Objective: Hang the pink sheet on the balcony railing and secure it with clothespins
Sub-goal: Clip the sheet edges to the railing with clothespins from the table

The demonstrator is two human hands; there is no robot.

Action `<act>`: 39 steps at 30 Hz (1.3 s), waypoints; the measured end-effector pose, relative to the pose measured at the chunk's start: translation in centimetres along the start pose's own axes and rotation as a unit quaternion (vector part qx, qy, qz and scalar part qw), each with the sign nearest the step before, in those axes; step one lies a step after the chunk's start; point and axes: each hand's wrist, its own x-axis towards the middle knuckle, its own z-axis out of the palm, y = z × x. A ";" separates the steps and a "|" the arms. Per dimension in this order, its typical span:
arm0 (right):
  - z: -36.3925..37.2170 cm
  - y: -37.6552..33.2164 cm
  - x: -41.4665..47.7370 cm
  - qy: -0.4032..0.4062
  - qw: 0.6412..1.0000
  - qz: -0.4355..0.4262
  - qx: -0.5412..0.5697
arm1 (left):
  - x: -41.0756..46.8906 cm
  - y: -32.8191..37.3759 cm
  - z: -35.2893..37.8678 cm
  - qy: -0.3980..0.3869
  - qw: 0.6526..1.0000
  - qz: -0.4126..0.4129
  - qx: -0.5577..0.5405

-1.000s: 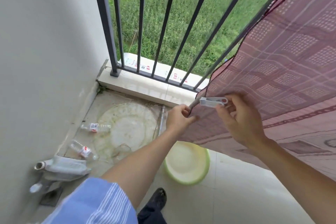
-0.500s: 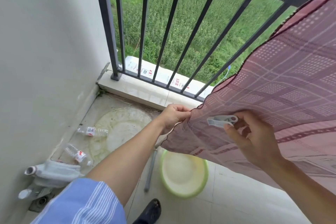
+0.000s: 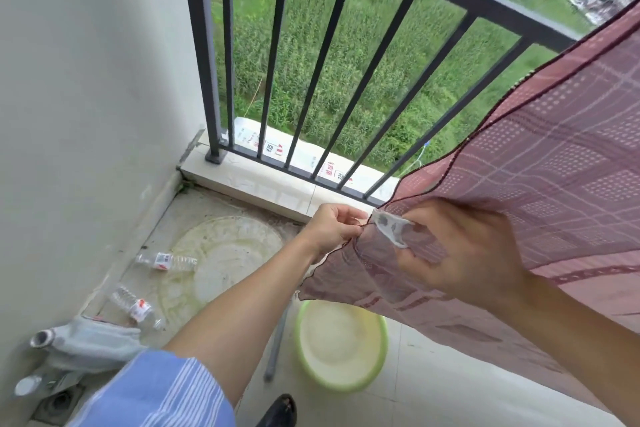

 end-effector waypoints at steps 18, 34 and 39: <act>-0.2 -3.6 6.6 -0.176 0.964 -0.054 -0.194 | -4.7 -4.2 1.3 0.228 0.932 0.169 0.226; 4.3 -2.3 11.2 -0.430 0.897 -0.007 -0.100 | -4.2 -3.7 1.4 0.218 0.965 0.103 0.106; 5.1 -2.3 10.8 -0.443 0.881 -0.065 -0.154 | -3.9 -4.0 0.9 0.232 0.965 0.103 0.067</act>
